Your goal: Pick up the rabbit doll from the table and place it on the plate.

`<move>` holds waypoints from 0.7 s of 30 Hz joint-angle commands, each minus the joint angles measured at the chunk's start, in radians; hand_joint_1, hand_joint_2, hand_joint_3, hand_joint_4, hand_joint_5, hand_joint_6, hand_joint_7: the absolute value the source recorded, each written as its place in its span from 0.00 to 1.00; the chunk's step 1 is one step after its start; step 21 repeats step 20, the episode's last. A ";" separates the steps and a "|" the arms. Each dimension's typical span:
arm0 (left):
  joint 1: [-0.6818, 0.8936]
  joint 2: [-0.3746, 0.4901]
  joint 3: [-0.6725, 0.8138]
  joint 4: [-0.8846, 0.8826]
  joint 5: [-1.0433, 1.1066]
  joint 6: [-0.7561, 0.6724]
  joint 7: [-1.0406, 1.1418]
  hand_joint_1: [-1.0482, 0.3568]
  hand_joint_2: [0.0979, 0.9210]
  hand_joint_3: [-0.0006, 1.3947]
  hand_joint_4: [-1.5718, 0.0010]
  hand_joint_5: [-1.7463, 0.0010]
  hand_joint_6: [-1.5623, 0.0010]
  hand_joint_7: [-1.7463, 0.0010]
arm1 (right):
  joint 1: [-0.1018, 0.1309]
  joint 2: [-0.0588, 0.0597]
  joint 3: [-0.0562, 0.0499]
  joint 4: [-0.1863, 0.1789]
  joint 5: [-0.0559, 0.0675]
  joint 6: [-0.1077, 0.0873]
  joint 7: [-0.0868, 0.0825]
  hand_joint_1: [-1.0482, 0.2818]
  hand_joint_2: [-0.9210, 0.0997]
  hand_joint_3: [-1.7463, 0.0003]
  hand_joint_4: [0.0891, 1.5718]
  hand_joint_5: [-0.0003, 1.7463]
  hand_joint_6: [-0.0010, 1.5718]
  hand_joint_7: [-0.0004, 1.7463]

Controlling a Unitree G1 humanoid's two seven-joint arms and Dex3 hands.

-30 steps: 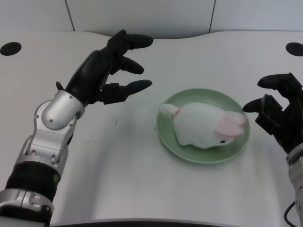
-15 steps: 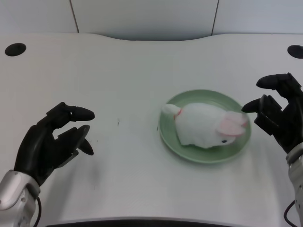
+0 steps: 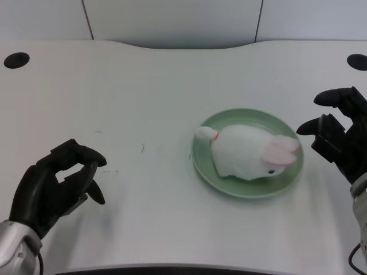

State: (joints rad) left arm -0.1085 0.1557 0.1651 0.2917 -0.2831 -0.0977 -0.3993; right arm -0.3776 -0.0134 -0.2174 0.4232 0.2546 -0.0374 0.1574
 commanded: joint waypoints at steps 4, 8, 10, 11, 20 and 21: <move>0.009 -0.001 0.027 0.052 -0.042 0.024 -0.019 0.26 1.00 0.32 0.46 0.00 0.59 0.10 | -0.008 -0.002 0.002 0.007 -0.006 -0.006 -0.016 0.82 0.09 0.36 0.16 1.00 0.00 1.00; 0.013 0.000 0.025 0.052 -0.047 0.037 -0.012 0.26 1.00 0.31 0.45 0.00 0.59 0.09 | -0.007 0.003 0.007 0.002 -0.010 -0.005 -0.023 0.82 0.07 0.35 0.15 1.00 0.00 1.00; 0.022 -0.001 0.025 0.038 -0.046 0.057 0.000 0.26 1.00 0.30 0.45 0.00 0.59 0.09 | -0.010 0.004 0.007 0.006 -0.007 0.000 -0.023 0.83 0.07 0.35 0.14 1.00 0.00 1.00; 0.029 -0.002 0.025 0.027 -0.045 0.071 0.009 0.27 1.00 0.31 0.44 0.00 0.60 0.09 | -0.013 0.004 0.006 0.009 -0.004 0.004 -0.022 0.82 0.08 0.36 0.15 1.00 0.00 1.00; 0.044 -0.001 0.015 0.032 -0.011 0.035 0.011 0.25 1.00 0.33 0.43 0.00 0.60 0.07 | -0.016 0.001 0.001 0.017 0.006 0.000 -0.009 0.81 0.05 0.36 0.15 1.00 0.00 1.00; 0.044 -0.001 0.015 0.032 -0.011 0.035 0.011 0.25 1.00 0.33 0.43 0.00 0.60 0.07 | -0.016 0.001 0.001 0.017 0.006 0.000 -0.009 0.81 0.05 0.36 0.15 1.00 0.00 1.00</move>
